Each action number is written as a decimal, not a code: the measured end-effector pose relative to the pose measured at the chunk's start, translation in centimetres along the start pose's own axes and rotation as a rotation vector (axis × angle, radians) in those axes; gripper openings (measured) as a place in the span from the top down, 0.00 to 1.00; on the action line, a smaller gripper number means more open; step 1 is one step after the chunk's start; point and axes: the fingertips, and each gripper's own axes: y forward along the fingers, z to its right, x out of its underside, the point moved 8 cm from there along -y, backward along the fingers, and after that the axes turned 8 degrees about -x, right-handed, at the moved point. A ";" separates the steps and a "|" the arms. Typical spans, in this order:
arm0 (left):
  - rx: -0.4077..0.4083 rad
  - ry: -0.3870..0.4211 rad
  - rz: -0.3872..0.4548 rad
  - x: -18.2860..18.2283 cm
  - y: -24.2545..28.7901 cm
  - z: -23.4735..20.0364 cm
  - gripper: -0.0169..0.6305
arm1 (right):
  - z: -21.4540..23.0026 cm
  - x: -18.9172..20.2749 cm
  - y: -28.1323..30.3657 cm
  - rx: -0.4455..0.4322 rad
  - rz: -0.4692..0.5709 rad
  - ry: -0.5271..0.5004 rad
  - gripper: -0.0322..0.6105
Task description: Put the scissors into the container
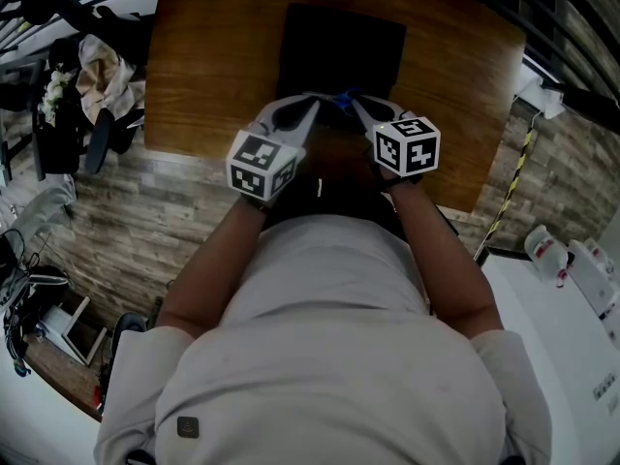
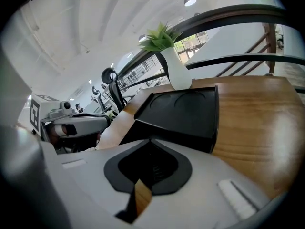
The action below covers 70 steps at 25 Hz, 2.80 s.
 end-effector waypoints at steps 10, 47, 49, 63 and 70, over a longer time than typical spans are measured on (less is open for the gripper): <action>0.011 0.034 0.027 -1.6 -1.6 0.8 0.97 | -1.4 -1.1 -1.8 0.010 0.063 -0.028 0.94; 0.119 0.232 0.328 -9.4 -21.0 2.9 0.97 | -22.4 -5.6 -15.4 0.089 0.544 -0.332 0.94; 0.129 0.240 0.329 -9.3 -21.4 2.8 0.97 | -22.6 -5.6 -15.6 0.100 0.557 -0.331 0.94; 0.123 0.260 0.345 -8.1 -22.5 5.2 0.97 | -23.1 -2.5 -20.3 0.124 0.565 -0.347 0.94; 0.100 0.270 0.363 -7.5 -21.7 10.3 0.97 | -22.0 0.4 -23.5 0.091 0.532 -0.357 0.94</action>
